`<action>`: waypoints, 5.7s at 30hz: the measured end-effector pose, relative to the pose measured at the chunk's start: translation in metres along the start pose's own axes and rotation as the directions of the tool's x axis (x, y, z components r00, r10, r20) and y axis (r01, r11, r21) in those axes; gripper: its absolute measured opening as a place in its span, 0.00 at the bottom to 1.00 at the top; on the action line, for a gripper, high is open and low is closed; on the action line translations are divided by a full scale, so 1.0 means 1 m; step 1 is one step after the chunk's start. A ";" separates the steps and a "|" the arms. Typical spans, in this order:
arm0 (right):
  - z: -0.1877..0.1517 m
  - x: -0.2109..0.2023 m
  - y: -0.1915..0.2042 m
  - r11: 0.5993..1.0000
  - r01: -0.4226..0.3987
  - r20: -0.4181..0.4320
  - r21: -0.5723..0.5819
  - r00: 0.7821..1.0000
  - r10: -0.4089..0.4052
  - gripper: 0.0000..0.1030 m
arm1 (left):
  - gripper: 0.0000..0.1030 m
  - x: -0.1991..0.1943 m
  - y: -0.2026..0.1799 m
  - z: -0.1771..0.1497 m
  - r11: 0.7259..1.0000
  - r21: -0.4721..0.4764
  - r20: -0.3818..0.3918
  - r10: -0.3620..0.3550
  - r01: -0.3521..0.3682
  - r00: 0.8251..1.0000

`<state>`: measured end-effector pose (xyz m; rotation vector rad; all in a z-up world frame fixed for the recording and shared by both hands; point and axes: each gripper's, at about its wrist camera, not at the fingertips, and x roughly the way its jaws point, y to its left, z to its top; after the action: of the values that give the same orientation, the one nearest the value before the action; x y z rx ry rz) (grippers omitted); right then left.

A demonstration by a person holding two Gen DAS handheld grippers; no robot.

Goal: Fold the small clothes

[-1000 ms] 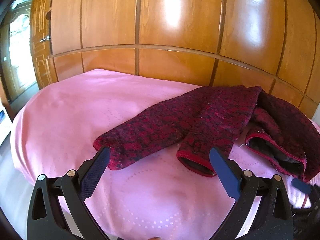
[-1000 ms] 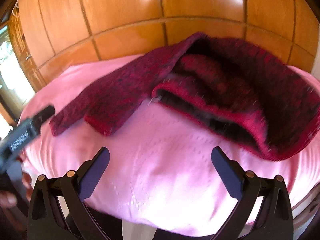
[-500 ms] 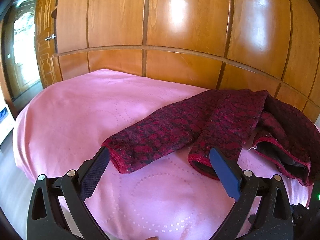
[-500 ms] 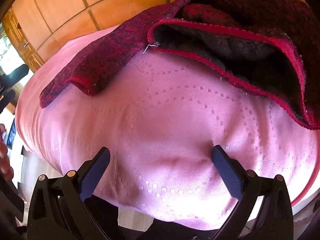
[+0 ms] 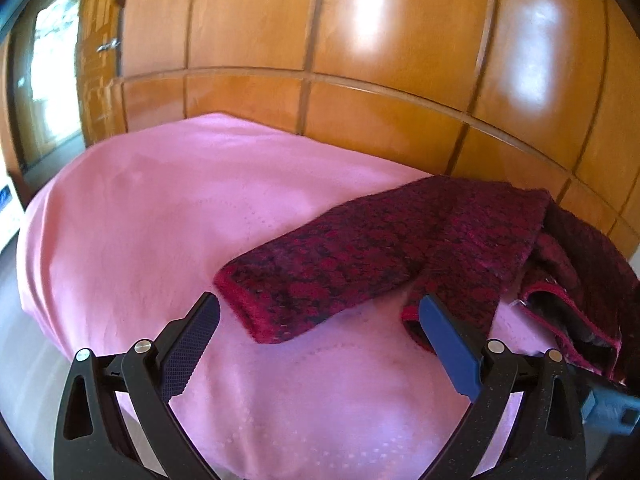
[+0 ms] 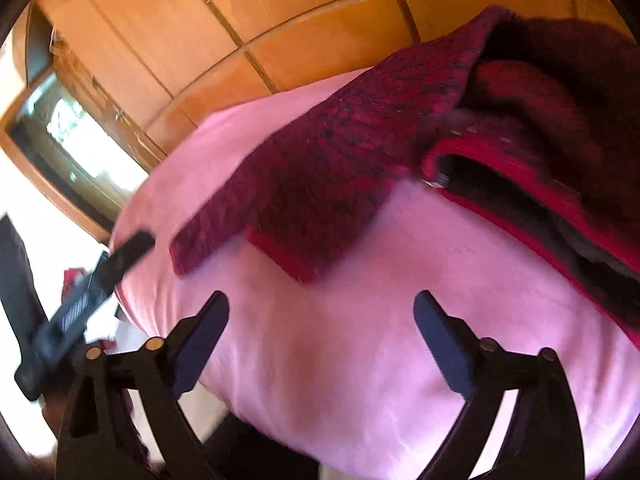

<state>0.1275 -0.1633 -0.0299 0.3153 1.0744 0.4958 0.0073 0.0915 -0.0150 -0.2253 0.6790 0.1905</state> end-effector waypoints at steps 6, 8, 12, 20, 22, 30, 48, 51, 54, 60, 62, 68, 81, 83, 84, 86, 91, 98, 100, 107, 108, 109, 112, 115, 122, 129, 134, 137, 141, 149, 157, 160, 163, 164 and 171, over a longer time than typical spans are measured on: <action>0.028 0.056 0.001 0.996 -0.019 -0.058 0.085 0.998 0.024 0.53 | 0.96 0.005 0.032 0.003 0.997 -0.065 -0.016 0.049 -0.050 0.999; 0.035 0.065 0.004 0.997 -0.013 -0.058 0.078 0.998 0.018 0.46 | 0.96 0.007 0.038 0.002 0.995 -0.074 -0.026 0.065 -0.067 0.998; 0.044 0.048 0.015 1.000 -0.026 -0.054 0.016 0.998 0.027 0.10 | 0.96 0.010 0.044 -0.001 0.995 -0.080 -0.045 0.060 -0.064 0.997; 0.115 -0.122 -0.004 0.999 -0.025 0.345 -0.046 0.938 0.040 0.09 | 0.96 0.024 0.016 -0.003 0.997 -0.054 -0.097 -0.060 0.055 0.993; 0.136 -0.159 -0.032 1.000 0.026 0.426 0.000 0.904 -0.023 0.09 | 0.94 0.027 0.002 -0.002 0.995 -0.034 -0.109 -0.101 0.098 0.989; 0.179 -0.242 -0.196 0.887 0.303 0.471 0.347 0.762 -0.445 0.09 | 0.82 0.057 -0.052 0.013 0.936 -0.075 -0.217 -0.351 0.343 0.911; 0.106 -0.258 -0.362 0.702 0.424 0.235 0.572 0.736 -0.635 0.69 | 0.70 0.155 -0.208 0.006 0.720 -0.240 -0.495 -0.668 0.651 0.556; 0.073 -0.249 -0.338 0.792 0.340 0.224 0.507 0.836 -0.502 0.69 | 0.53 0.166 -0.218 0.002 0.705 -0.258 -0.503 -0.682 0.661 0.531; 0.037 -0.229 -0.315 0.838 0.273 0.169 0.472 0.905 -0.390 0.69 | 0.22 0.175 -0.214 0.000 0.685 -0.322 -0.497 -0.710 0.653 0.500; -0.001 -0.196 -0.273 0.864 0.302 0.060 0.402 0.933 -0.354 0.27 | 0.13 0.152 -0.192 0.018 0.681 -0.303 -0.424 -0.723 0.667 0.545; 0.006 -0.195 -0.263 0.872 0.316 0.069 0.373 0.928 -0.366 0.21 | 0.13 0.134 -0.183 0.029 0.680 -0.272 -0.392 -0.724 0.681 0.567; 0.030 -0.213 -0.192 0.950 0.216 0.225 0.226 0.937 -0.266 0.17 | 0.11 0.065 -0.115 0.076 0.686 -0.185 -0.200 -0.727 0.704 0.657; -0.067 -0.173 -0.159 0.930 0.363 0.027 0.065 0.931 -0.365 0.14 | 0.11 0.013 -0.030 -0.053 0.783 -0.253 -0.348 -0.622 0.568 0.701; -0.078 -0.173 -0.172 0.913 0.401 -0.004 0.071 0.916 -0.402 0.13 | 0.11 0.019 -0.035 -0.061 0.788 -0.254 -0.376 -0.615 0.561 0.693; -0.083 -0.173 -0.173 0.905 0.421 -0.019 0.065 0.907 -0.420 0.13 | 0.11 0.019 -0.039 -0.061 0.784 -0.252 -0.393 -0.619 0.567 0.680; -0.088 -0.164 -0.182 0.892 0.447 -0.050 0.067 0.894 -0.445 0.13 | 0.14 0.018 -0.044 -0.053 0.792 -0.204 -0.409 -0.602 0.575 0.685; -0.080 -0.172 -0.162 0.887 0.459 0.010 0.048 0.888 -0.460 0.45 | 0.54 0.030 -0.039 -0.020 0.860 -0.135 -0.325 -0.508 0.492 0.798; -0.047 -0.166 -0.113 0.910 0.415 0.148 -0.006 0.900 -0.410 0.70 | 0.79 0.079 0.030 0.023 0.980 -0.163 -0.235 -0.150 0.113 0.960; -0.042 -0.156 -0.098 0.928 0.371 0.153 -0.034 0.919 -0.362 0.75 | 0.81 0.102 0.037 0.024 0.984 -0.164 -0.266 -0.110 0.067 0.958; -0.021 -0.082 -0.059 0.973 0.217 0.090 -0.082 0.974 -0.210 0.76 | 0.17 0.148 0.022 0.039 0.998 0.039 -0.296 -0.026 0.039 0.955; -0.022 -0.075 -0.053 0.976 0.201 0.080 -0.086 0.978 -0.194 0.76 | 0.13 0.150 0.024 0.045 0.998 0.051 -0.289 -0.014 0.030 0.957; -0.021 -0.066 -0.048 0.978 0.184 0.065 -0.094 0.982 -0.178 0.76 | 0.11 0.156 0.021 0.053 0.997 0.075 -0.270 0.011 0.009 0.963; -0.020 -0.044 -0.036 0.980 0.158 0.033 -0.123 0.987 -0.155 0.76 | 0.10 0.167 0.035 0.090 0.996 0.074 -0.204 0.071 -0.057 0.976; -0.020 -0.030 -0.028 0.978 0.145 0.006 -0.152 0.989 -0.146 0.76 | 0.10 0.167 0.053 0.135 0.989 0.059 -0.121 0.144 -0.137 0.982; -0.029 0.004 -0.010 0.973 0.087 -0.086 -0.213 0.990 -0.108 0.73 | 0.10 0.194 0.088 0.218 0.943 0.052 -0.006 0.331 -0.330 0.944; -0.037 0.025 0.016 0.960 0.028 -0.133 -0.278 0.989 -0.068 0.73 | 0.10 0.248 0.095 0.230 0.883 0.078 -0.051 0.467 -0.463 0.883; -0.035 0.020 0.010 0.966 0.005 -0.139 -0.259 0.989 -0.043 0.73 | 0.12 0.268 0.107 0.196 0.882 0.044 -0.194 0.468 -0.469 0.862; -0.031 0.011 0.003 0.976 -0.015 -0.128 -0.217 0.992 -0.013 0.72 | 0.22 0.244 0.093 0.179 0.909 0.025 -0.139 0.414 -0.415 0.899; -0.022 -0.011 -0.010 0.987 -0.008 -0.072 -0.159 0.997 -0.004 0.71 | 0.47 0.195 0.071 0.156 0.982 -0.036 -0.102 0.180 -0.185 0.978; -0.005 -0.084 -0.078 0.973 0.231 0.113 -0.018 0.967 -0.228 0.74 | 0.47 0.148 0.005 0.067 0.887 -0.162 -0.273 -0.461 0.432 0.845; -0.019 -0.142 -0.180 0.856 0.468 0.126 0.220 0.857 -0.500 0.75 | 0.47 0.147 -0.044 -0.010 0.759 -0.296 -0.396 -0.650 0.579 0.649; -0.028 -0.140 -0.197 0.857 0.449 0.084 0.255 0.872 -0.482 0.65 | 0.27 0.145 -0.053 -0.017 0.762 -0.280 -0.405 -0.645 0.584 0.648; -0.037 -0.128 -0.200 0.882 0.397 0.052 0.256 0.905 -0.422 0.45 | 0.12 0.142 -0.050 -0.014 0.786 -0.237 -0.388 -0.615 0.571 0.686; -0.039 -0.126 -0.194 0.885 0.403 0.060 0.234 0.902 -0.427 0.40 | 0.11 0.137 -0.050 -0.013 0.793 -0.218 -0.382 -0.606 0.569 0.698; -0.032 -0.127 -0.160 0.942 0.282 0.098 0.183 0.948 -0.302 0.20 | 0.09 0.096 -0.017 0.002 0.830 -0.143 -0.316 -0.555 0.540 0.770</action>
<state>0.0878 -0.3661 -0.0243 0.3225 1.0215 0.1176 0.0857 0.0852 -0.0720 -0.4999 0.9308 -0.4133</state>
